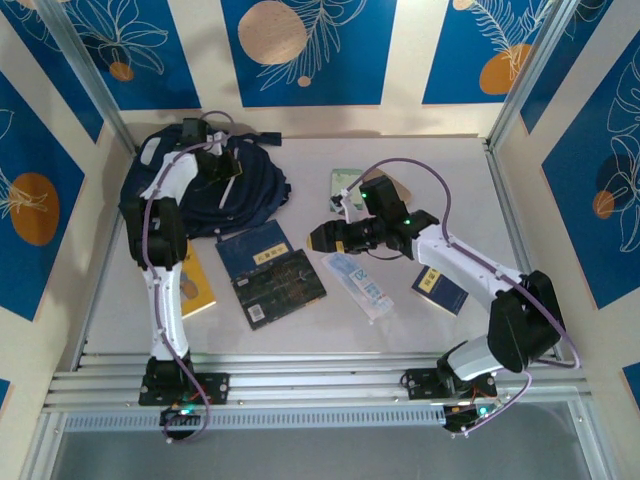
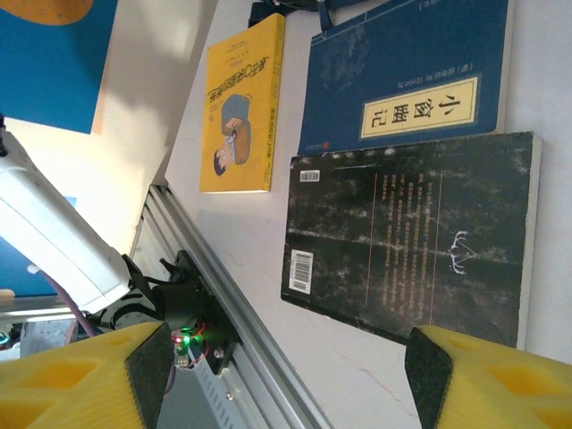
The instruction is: Pack the student bag
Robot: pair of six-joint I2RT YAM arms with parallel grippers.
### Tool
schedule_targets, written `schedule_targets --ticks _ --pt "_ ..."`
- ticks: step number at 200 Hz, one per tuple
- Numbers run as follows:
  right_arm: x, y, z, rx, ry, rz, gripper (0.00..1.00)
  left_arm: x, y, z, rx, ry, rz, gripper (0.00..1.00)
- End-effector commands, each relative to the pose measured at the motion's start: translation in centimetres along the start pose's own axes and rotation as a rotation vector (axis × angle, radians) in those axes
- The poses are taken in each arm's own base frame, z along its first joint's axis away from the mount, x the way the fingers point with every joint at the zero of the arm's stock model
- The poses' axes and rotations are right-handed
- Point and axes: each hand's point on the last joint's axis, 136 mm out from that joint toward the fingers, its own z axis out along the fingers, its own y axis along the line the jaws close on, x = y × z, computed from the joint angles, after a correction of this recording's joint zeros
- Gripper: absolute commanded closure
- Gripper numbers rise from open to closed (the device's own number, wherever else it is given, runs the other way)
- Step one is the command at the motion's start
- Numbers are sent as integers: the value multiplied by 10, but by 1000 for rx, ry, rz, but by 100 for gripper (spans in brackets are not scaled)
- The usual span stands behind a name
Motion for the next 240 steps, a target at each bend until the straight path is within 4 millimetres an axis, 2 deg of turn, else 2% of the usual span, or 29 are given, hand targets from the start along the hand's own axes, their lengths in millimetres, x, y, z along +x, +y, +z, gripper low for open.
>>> schedule_targets --ticks 1,28,52,107,132,162,191,211,240 --pt "-8 20 -20 11 -60 -42 30 -45 -36 -53 45 -136 53 100" --pt "-7 23 -33 59 -103 -65 29 -72 -71 -104 79 -237 53 100" --pt "-4 24 -42 86 -130 -75 29 -79 -98 -142 101 -301 58 100" --pt "7 33 -65 121 -184 -104 33 -59 -137 -203 152 -321 2 100" --pt "11 33 -76 153 -208 -114 33 -43 -160 -225 163 -326 26 100" --pt "21 28 -84 188 -231 -150 35 -11 -184 -227 183 -291 -20 100" --pt "35 22 -76 208 -232 -217 44 30 -199 -209 140 -192 -122 100" --pt "49 14 -59 234 -232 -324 52 59 -212 -183 116 -138 -159 100" --pt "67 5 -35 287 -229 -502 50 91 -226 -133 97 -49 -203 100"
